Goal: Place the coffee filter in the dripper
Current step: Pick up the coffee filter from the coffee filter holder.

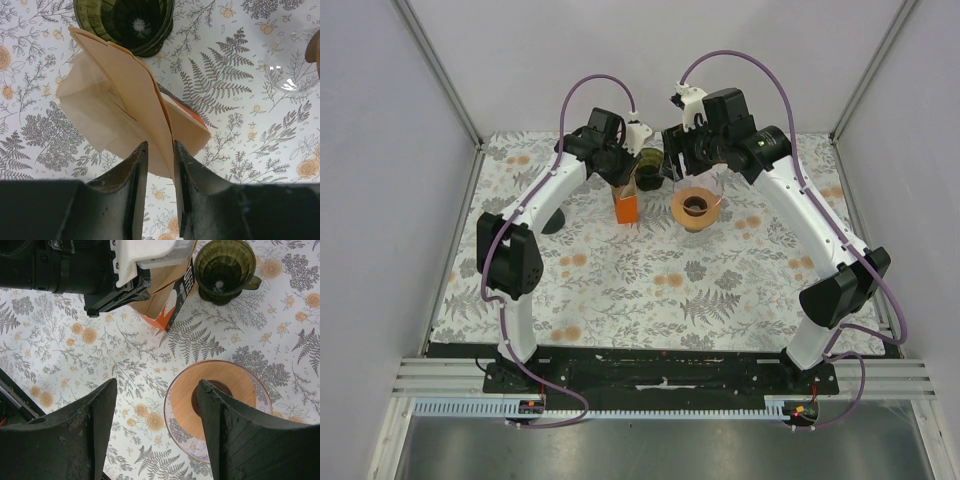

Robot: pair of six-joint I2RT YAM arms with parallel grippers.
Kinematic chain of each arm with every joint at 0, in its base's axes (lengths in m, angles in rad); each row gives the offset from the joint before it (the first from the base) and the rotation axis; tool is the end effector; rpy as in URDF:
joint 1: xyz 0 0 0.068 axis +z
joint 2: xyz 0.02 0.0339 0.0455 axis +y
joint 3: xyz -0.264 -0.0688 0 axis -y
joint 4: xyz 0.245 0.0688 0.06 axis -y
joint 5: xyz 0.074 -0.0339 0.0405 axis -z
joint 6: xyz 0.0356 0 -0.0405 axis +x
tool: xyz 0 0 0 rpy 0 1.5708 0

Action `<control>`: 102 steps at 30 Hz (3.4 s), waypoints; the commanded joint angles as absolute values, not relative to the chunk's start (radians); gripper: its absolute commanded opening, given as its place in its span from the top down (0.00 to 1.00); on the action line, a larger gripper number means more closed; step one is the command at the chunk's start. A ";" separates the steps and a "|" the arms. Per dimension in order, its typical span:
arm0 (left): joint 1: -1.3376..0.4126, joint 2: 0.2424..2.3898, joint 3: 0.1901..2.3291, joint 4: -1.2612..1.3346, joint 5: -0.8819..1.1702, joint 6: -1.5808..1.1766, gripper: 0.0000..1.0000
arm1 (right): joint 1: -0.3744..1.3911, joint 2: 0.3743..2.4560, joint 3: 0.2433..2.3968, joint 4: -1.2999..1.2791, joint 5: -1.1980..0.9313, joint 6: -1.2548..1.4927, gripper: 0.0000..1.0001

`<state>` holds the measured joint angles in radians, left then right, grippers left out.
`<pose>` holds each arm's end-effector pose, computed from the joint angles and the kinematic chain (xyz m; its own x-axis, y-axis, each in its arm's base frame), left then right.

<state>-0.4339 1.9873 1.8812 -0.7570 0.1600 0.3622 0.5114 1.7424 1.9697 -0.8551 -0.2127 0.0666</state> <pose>0.4039 -0.1934 0.3057 -0.4644 0.6007 -0.6508 0.7203 0.6837 0.1171 0.3262 0.1917 0.4234 -0.5528 -0.2357 -0.7993 -0.5919 0.7862 0.1776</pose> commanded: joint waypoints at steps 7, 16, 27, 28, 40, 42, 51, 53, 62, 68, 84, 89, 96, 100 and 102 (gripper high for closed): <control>-0.431 1.971 1.924 -0.749 0.166 0.387 0.67 | 0.509 1.727 1.979 -0.868 -0.224 0.051 0.28; -0.433 1.977 1.936 -0.749 0.167 0.385 0.66 | 0.509 1.729 1.982 -0.871 -0.225 0.051 0.28; -0.431 1.985 1.933 -0.750 0.140 0.400 0.67 | 0.509 1.729 1.980 -0.873 -0.225 0.048 0.28; -0.431 1.986 1.931 -0.749 0.137 0.402 0.67 | 0.509 1.730 1.980 -0.874 -0.227 0.048 0.28; -0.431 1.983 1.928 -0.750 0.159 0.402 0.66 | 0.509 1.732 1.980 -0.873 -0.225 0.046 0.28; -0.431 1.979 1.937 -0.752 0.187 0.390 0.64 | 0.511 1.733 1.980 -0.874 -0.227 0.046 0.28; -0.431 1.996 1.940 -0.752 0.170 0.400 0.61 | 0.508 1.735 1.979 -0.874 -0.227 0.048 0.28; -0.431 1.999 1.942 -0.752 0.163 0.402 0.62 | 0.511 1.733 1.977 -0.874 -0.226 0.048 0.28; -0.431 2.013 1.939 -0.756 0.144 0.411 0.66 | 0.509 1.736 1.974 -0.874 -0.227 0.049 0.28; -0.431 2.013 1.947 -0.756 0.112 0.414 0.67 | 0.509 1.735 1.974 -0.874 -0.227 0.048 0.28; -0.403 2.046 2.040 -0.710 0.187 0.269 0.51 | 0.509 1.732 1.983 -0.874 -0.229 0.048 0.28; -0.413 2.059 2.026 -0.716 0.209 0.264 0.46 | 0.509 1.727 1.985 -0.874 -0.219 0.048 0.28; -0.423 2.056 1.948 -0.741 0.175 0.331 0.47 | 0.509 1.735 1.996 -0.874 -0.224 0.048 0.28; -0.423 2.059 1.931 -0.744 0.152 0.350 0.61 | 0.509 1.736 2.006 -0.874 -0.227 0.048 0.28; -0.423 2.062 1.934 -0.750 0.138 0.350 0.72 | 0.509 1.735 2.005 -0.874 -0.224 0.046 0.28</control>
<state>-0.4198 2.0548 1.9331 -0.7486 0.1638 0.3172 0.5114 1.7424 1.9697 -0.8848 -0.2131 0.0578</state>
